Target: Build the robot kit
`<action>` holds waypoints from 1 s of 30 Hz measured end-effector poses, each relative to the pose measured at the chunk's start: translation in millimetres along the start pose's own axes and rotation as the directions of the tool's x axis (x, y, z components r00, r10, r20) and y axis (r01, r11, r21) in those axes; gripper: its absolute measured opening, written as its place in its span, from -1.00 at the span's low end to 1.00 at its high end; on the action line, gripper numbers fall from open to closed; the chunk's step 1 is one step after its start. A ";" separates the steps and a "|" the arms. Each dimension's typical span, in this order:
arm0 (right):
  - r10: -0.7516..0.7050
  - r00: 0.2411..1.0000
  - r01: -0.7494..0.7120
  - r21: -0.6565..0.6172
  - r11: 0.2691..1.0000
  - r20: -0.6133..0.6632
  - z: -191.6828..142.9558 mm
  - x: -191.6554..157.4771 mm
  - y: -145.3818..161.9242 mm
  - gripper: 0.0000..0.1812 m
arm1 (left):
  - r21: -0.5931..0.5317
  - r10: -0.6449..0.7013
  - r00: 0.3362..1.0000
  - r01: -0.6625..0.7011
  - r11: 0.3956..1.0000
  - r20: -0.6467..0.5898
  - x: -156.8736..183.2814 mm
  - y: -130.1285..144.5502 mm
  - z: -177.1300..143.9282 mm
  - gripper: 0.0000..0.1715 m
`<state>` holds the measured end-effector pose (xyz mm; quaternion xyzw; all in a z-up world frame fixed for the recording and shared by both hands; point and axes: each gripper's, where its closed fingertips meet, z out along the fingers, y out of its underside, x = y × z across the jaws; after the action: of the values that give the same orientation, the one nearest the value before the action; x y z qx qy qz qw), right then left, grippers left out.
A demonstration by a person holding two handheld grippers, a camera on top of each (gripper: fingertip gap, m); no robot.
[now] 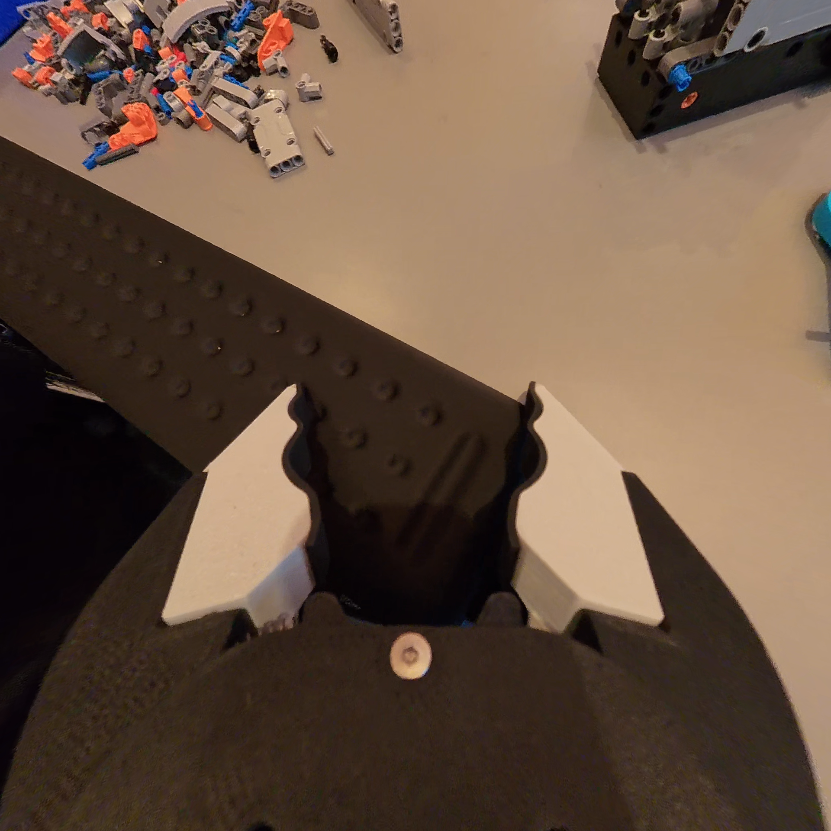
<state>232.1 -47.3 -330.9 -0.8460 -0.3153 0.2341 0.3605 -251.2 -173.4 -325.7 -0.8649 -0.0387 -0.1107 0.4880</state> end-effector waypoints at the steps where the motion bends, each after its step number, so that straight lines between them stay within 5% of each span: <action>1: -0.009 1.000 0.009 0.011 1.000 0.007 0.1 -2.7 -0.6 0.01 | -0.003 0.006 1.000 -0.006 1.000 0.000 0.7 0.5 0.0 -0.14; 17: -0.096 0.995 0.092 0.150 0.984 0.023 -8.6 -19.7 1.1 -0.01 | 0.120 -0.090 0.993 0.098 0.988 -0.072 8.8 16.8 -35.0 -0.09; 23: -0.104 0.994 0.097 0.208 0.973 0.024 -19.5 -24.6 4.0 -0.12 | 0.166 -0.114 0.991 0.125 0.978 -0.073 4.9 30.4 -50.2 -0.21; 30: -0.128 0.991 0.136 0.319 0.938 -0.046 -31.8 -26.8 -6.5 -0.13 | 0.123 -0.248 0.963 0.260 0.958 -0.105 4.5 61.6 -43.1 -0.21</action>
<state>231.1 -77.3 -301.5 -0.7557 -0.3248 0.2474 0.5121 -242.7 -242.4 -354.7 -0.8119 -0.1352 -0.2075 0.5286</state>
